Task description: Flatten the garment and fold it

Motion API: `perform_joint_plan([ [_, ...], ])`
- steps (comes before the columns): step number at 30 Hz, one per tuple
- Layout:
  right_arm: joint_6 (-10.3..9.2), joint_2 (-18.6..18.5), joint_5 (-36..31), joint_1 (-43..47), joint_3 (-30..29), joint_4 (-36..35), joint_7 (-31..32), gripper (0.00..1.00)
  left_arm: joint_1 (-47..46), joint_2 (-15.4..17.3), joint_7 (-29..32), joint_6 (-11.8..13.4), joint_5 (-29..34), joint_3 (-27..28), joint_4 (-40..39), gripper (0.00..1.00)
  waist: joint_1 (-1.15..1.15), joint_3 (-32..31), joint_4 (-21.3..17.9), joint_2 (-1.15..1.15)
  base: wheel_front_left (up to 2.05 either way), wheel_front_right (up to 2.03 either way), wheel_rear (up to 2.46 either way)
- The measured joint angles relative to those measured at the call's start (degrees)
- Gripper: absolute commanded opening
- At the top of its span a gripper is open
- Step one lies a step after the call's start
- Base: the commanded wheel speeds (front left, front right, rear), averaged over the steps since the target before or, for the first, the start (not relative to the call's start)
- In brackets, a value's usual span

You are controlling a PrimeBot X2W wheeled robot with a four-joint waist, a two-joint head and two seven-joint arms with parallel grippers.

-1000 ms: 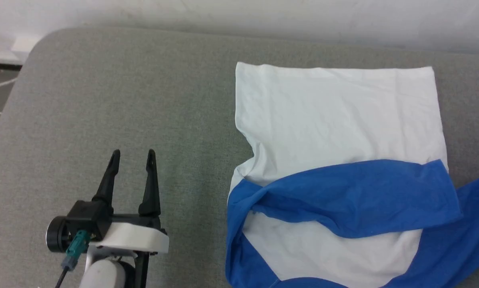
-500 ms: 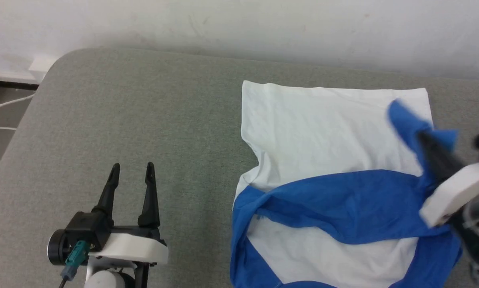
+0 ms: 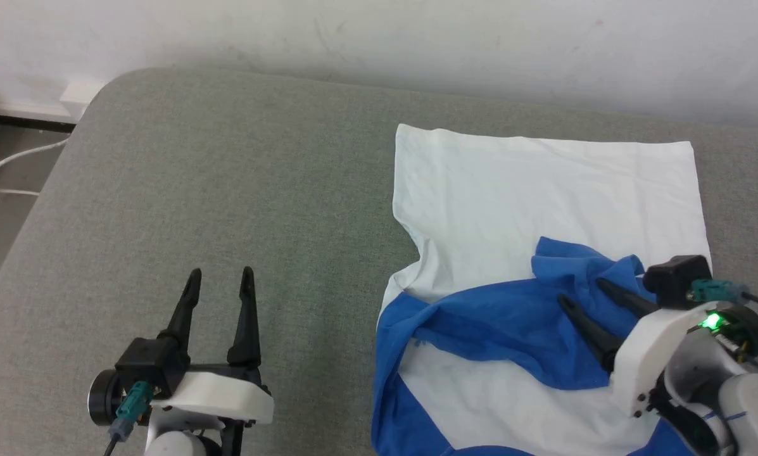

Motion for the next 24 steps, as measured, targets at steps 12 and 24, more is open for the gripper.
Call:
perform_joint_plan([
  [12, -0.01, 0.70, 4.39, 1.77, -15.78, -11.54, 20.72, 1.00, 0.00, -1.11, 0.00, -1.51, 0.45, 0.86, 1.01, 1.00, 0.00, -0.53, -0.12, 0.00, 0.00, 0.00, 0.00],
  [24, -0.01, 9.21, 2.11, -4.55, -21.82, -1.72, 28.93, 1.00, -1.24, -2.42, 0.00, -2.99, 1.00, 0.80, 2.16, 1.00, 0.01, 1.49, 1.20, 0.00, 0.00, 0.00, 0.00],
])
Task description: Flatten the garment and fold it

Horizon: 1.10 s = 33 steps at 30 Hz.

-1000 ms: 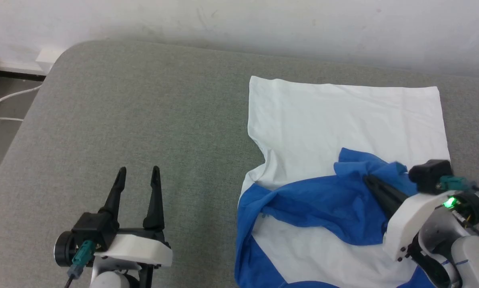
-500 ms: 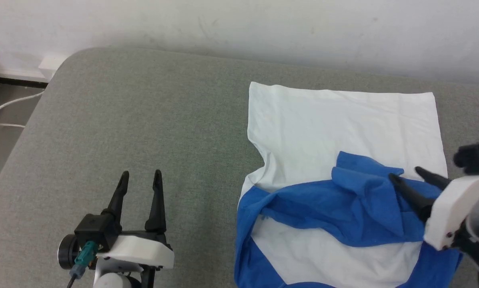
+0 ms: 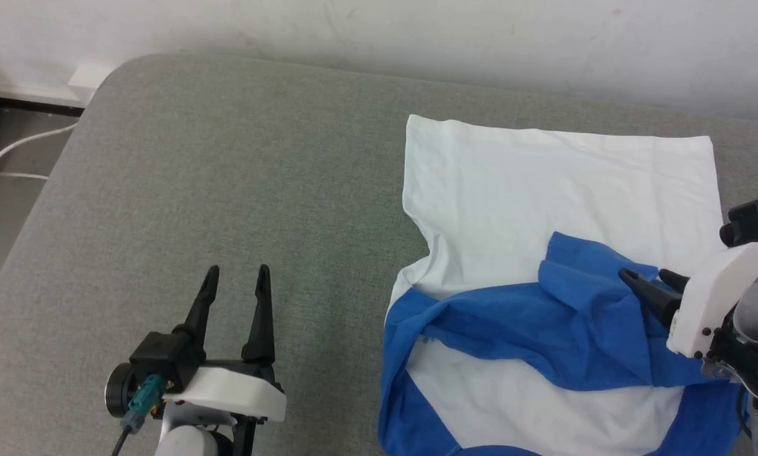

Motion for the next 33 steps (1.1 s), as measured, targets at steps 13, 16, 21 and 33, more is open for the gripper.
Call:
perform_joint_plan([
  [13, 0.00, 1.71, -4.27, -2.09, -0.70, 5.67, 0.66, 1.00, -0.28, -0.46, 0.00, -0.57, 0.54, 0.35, 0.18, 1.00, 0.00, 1.75, 0.53, 0.00, 0.00, 0.00, 0.00],
  [16, 0.00, 1.63, -4.02, -2.59, 0.54, 6.57, -0.88, 1.00, -0.60, -0.65, 0.00, -0.58, 0.57, 0.19, 0.21, 1.00, 0.00, 2.29, 0.51, 0.00, 0.00, 0.00, 0.00],
  [21, 0.00, 0.19, -2.40, -2.96, 2.85, 7.43, -4.57, 0.00, -1.10, -0.81, 0.00, -0.88, 0.58, 0.04, 0.35, 1.00, 0.01, 2.71, 0.48, 0.00, 0.00, 0.00, 0.00],
  [33, 0.00, -5.47, 0.35, -2.94, 7.72, 4.25, -20.70, 0.00, -1.07, -0.90, 0.00, -0.92, 0.58, 0.29, 1.29, 1.00, 0.00, 0.13, 0.32, 0.00, 0.00, 0.00, 0.00],
])
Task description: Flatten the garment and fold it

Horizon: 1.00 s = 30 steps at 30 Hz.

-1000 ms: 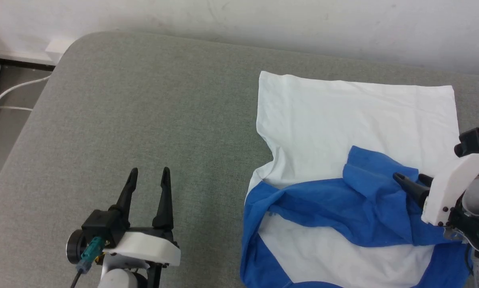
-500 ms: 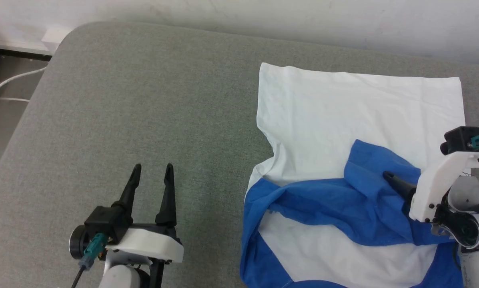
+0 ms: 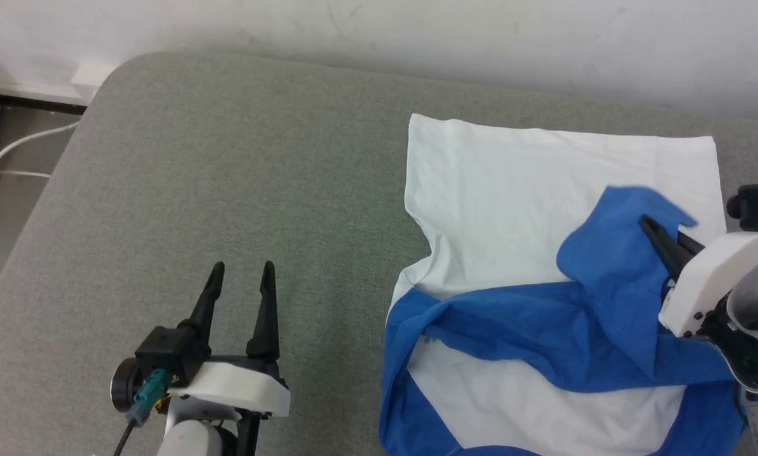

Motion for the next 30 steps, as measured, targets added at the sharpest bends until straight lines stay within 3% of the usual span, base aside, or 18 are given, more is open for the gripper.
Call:
perform_joint_plan([
  [6, 0.00, -2.76, -1.90, 0.06, 7.93, -6.22, -5.71, 0.00, 0.44, -0.03, 0.00, 0.00, 0.00, 0.91, -0.12, 1.00, 0.00, -1.79, 0.40, 0.00, 0.00, 0.00, 0.00],
  [12, 0.00, -3.39, -8.31, 0.65, 20.09, -9.17, -7.15, 0.00, 1.47, -0.03, 0.00, -0.15, 0.42, 2.04, -0.30, 1.00, -0.01, -2.99, 1.18, 0.00, 0.00, 0.00, 0.00],
  [22, 0.04, 0.37, -16.48, 0.69, 33.03, 4.78, -13.67, 0.00, 2.54, -0.05, 0.00, -0.57, 0.42, 2.08, -0.26, 1.00, 0.00, -2.92, 2.67, 0.00, 0.00, 0.00, 0.00],
  [23, 0.03, 0.42, -17.04, 0.43, 34.21, 6.32, -14.39, 0.59, 2.53, -0.05, 0.00, -0.57, 0.42, 1.96, -0.21, 1.00, 0.00, -2.86, 2.84, 0.00, 0.00, 0.00, 0.00],
  [24, 0.03, 0.58, -17.04, 0.23, 35.35, 7.49, -15.22, 1.00, 2.53, -0.05, 0.00, -0.56, 0.41, 1.80, -0.19, 1.00, 0.00, -2.82, 3.00, 0.00, 0.00, 0.00, 0.00],
  [30, 0.02, 0.75, -10.92, -1.18, 43.12, 8.59, -18.22, 1.00, 2.54, -0.08, 0.00, -0.51, 0.37, 1.74, 0.10, 1.00, 0.00, -3.30, 2.61, 0.00, 0.00, 0.00, 0.00],
])
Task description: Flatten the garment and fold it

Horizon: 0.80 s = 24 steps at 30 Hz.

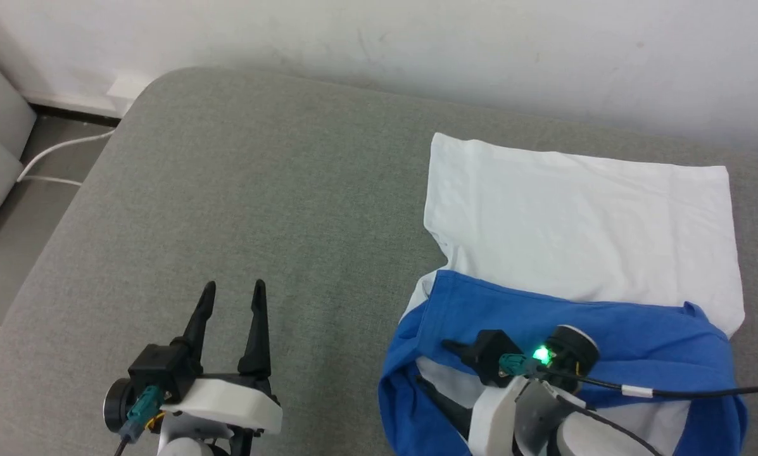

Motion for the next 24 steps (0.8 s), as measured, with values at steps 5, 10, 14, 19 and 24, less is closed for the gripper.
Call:
perform_joint_plan([
  [5, 0.04, -1.94, 6.20, -2.31, -1.51, -2.43, -2.03, 1.00, 0.03, -0.04, 0.00, 0.00, 0.01, 0.42, 0.05, 1.00, 0.00, -1.21, -1.61, 0.00, 0.00, 0.00, 0.00],
  [10, 0.03, -5.49, 6.46, -4.63, -11.13, -3.92, -4.92, 1.00, 0.03, -0.04, 0.00, -0.11, -0.09, 1.51, -1.03, 1.00, 0.00, -2.65, -3.93, 0.00, 0.00, 0.00, 0.00],
  [14, 0.04, -6.79, 3.30, -4.71, -21.56, -3.93, -8.54, 1.00, 0.00, -0.05, 0.00, -0.57, -0.09, 2.07, -2.37, 1.00, 0.00, -3.54, -6.05, 0.00, 0.00, 0.00, 0.00],
  [19, 0.04, -6.20, -0.59, -3.08, -31.82, -4.26, -12.50, 1.00, -0.04, -0.05, 0.00, -0.65, -0.20, 2.36, -3.23, 1.00, 0.00, -4.13, -8.09, 0.00, 0.00, 0.00, 0.00],
  [24, 0.03, -2.71, -4.89, 3.04, -41.52, -6.58, -17.13, 1.00, -0.06, -0.09, 0.00, -1.14, -0.13, 2.27, -3.46, 1.00, 0.00, -4.28, -10.27, 0.00, 0.00, 0.00, 0.00],
])
